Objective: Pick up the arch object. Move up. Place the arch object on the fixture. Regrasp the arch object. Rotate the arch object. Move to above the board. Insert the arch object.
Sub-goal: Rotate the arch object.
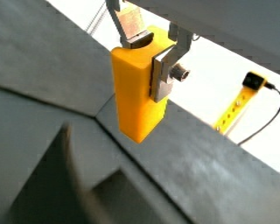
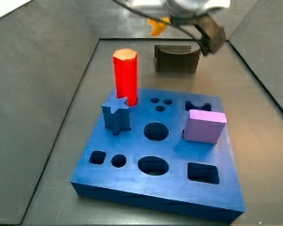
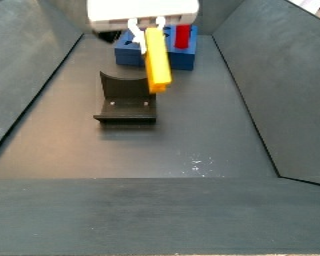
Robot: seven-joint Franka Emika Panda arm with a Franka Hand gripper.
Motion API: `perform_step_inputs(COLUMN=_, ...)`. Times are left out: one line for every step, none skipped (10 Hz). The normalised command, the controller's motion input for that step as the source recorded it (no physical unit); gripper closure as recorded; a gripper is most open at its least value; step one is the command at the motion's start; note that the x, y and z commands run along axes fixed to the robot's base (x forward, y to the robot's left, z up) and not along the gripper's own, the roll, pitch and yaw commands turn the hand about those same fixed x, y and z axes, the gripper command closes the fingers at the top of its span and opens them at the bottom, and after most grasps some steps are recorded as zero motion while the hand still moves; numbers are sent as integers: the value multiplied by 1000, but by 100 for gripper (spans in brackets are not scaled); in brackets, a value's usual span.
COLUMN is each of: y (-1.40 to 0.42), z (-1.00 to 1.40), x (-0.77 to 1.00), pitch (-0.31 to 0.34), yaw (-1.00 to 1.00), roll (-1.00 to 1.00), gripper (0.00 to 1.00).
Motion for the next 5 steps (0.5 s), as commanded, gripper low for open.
perform_step_inputs(y=70, z=791, x=-1000, pitch=-124, yaw=-57, roll=-135, gripper=100)
perform_step_inputs(y=68, z=768, x=-1000, pitch=-122, yaw=-71, roll=-136, gripper=100)
perform_step_inputs(y=62, z=703, x=-1000, pitch=-103, yaw=-99, roll=-137, gripper=100)
perform_step_inputs(y=61, z=673, x=-1000, pitch=-97, yaw=-105, roll=-143, gripper=100)
perform_step_inputs(y=59, z=603, x=-1000, pitch=-75, yaw=-113, roll=-149, gripper=100)
